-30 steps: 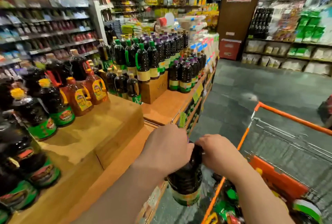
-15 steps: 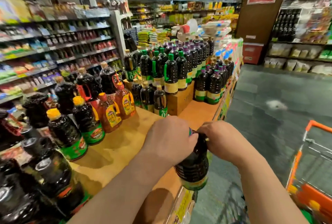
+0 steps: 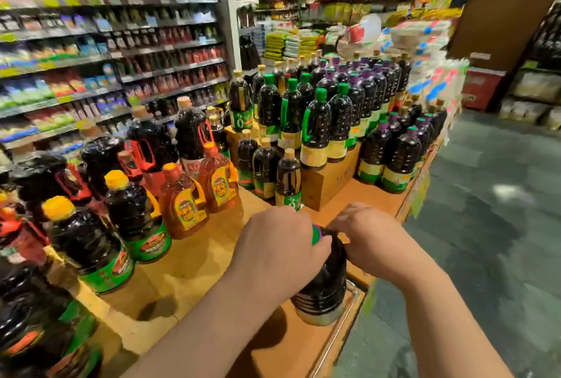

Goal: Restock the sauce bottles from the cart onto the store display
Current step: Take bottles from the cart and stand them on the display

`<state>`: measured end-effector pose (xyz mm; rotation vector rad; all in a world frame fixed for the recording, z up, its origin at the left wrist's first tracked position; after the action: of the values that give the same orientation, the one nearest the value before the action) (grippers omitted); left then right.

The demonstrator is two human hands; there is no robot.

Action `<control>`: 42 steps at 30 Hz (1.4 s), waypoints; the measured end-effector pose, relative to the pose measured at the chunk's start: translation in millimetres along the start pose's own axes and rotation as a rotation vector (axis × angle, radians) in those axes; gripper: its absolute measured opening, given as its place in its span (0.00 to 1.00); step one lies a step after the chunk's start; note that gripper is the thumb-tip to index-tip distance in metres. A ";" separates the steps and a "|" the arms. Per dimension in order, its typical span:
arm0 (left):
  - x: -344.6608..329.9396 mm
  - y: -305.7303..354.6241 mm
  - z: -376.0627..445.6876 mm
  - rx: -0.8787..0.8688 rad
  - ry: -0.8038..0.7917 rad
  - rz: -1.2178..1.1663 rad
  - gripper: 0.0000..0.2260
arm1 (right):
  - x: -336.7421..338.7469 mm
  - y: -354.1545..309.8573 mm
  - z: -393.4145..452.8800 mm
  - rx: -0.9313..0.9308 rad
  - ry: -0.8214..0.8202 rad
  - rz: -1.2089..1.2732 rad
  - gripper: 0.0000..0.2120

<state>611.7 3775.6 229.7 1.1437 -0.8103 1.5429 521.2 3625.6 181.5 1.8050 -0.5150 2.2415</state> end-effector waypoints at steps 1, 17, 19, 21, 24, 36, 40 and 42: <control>-5.0 0.6 11.0 0.005 0.001 -0.002 0.21 | -0.2 9.4 7.7 0.013 -0.008 -0.002 0.13; -78.8 68.6 208.4 0.046 -0.024 -0.040 0.20 | 24.0 205.9 86.3 -0.030 -0.122 -0.019 0.27; -88.2 78.0 228.5 0.019 -0.038 -0.014 0.19 | 19.7 228.7 92.2 -0.035 -0.133 -0.038 0.27; -96.2 84.8 243.9 0.005 -0.037 -0.015 0.19 | 16.3 246.2 95.6 -0.043 -0.115 -0.038 0.26; -105.1 89.0 258.3 -0.020 -0.035 -0.039 0.19 | 16.1 261.7 99.9 -0.048 -0.082 -0.028 0.24; -127.0 78.3 293.2 -0.160 -0.063 -0.064 0.21 | -1.5 279.3 110.7 -0.100 -0.072 -0.064 0.20; -134.2 77.1 312.8 -0.148 -0.094 -0.033 0.22 | -3.5 295.7 125.4 -0.098 -0.091 -0.041 0.20; -141.4 75.0 326.3 -0.127 -0.108 -0.011 0.20 | -7.2 308.0 137.2 -0.073 -0.112 -0.033 0.19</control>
<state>632.7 3413.5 206.0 1.1428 -0.9594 1.4094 528.6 3289.2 158.9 1.8955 -0.5748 2.0812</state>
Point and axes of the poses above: each hand's wrist, its own z-axis towards the middle knuckle, its own x-axis out of the back of the hand, y = z × x, the point moved 1 cm from there along z, towards the middle knuckle, and after that the axes turned 7 degrees about -x, right-handed, at the moved point
